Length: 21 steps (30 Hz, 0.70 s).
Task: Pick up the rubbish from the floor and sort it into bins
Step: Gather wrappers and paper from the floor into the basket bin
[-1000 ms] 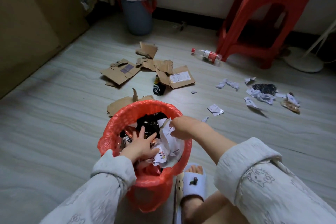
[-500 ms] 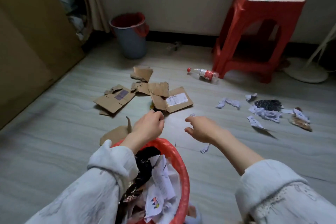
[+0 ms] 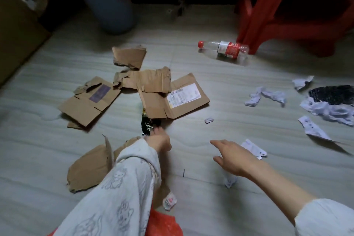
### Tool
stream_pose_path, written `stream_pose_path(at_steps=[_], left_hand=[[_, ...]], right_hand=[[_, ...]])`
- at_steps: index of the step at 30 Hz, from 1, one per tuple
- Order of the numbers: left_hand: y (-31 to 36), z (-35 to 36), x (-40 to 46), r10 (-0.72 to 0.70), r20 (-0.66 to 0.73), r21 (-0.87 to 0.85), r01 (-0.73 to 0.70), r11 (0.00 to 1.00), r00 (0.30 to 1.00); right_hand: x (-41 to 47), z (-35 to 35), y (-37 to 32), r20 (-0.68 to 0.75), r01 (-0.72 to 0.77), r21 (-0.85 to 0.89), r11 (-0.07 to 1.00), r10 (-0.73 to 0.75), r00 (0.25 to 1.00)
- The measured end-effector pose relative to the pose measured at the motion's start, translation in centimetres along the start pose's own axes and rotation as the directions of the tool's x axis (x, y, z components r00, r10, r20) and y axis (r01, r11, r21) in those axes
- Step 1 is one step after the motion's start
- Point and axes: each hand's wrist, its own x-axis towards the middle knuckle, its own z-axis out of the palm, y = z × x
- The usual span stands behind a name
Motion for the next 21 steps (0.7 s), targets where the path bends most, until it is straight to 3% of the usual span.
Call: stream_pose_path(at_steps=[3, 5, 10, 13, 15, 21], left_hand=[[0.6, 0.8, 2.3, -0.045, 0.037, 0.057, 0.043, 0.997, 0.998], [1.9, 0.9, 1.9, -0.008, 0.087, 0.095, -0.001, 0.995, 0.996], [6.0, 0.2, -1.5, 0.302, 0.281, 0.161, -0.355, 0.921, 0.911], [6.6, 0.6, -1.8, 0.363, 0.108, 0.05, -0.369, 0.928, 0.926], [6.4, 1.1, -1.7, 0.322, -0.051, 0.031, -0.32, 0.947, 0.946], [6.3, 3.9, -0.6, 0.153, -0.202, 0.085, -0.138, 0.987, 0.967]], right_hand=[[1.2, 1.0, 1.2, 0.004, 0.012, 0.029, 1.0, -0.012, 1.0], [1.5, 1.5, 2.0, 0.0, 0.005, 0.038, 0.999, -0.005, 1.0], [1.0, 2.2, 2.4, -0.002, -0.015, 0.043, 0.999, 0.015, 1.0], [0.3, 2.0, 3.2, -0.022, -0.026, 0.029, 0.999, 0.026, 0.999], [-0.2, 2.1, 4.4, -0.038, -0.06, 0.019, 0.998, 0.061, 0.997], [-1.2, 3.9, 7.3, -0.043, -0.191, 0.081, 0.978, 0.195, 0.98]])
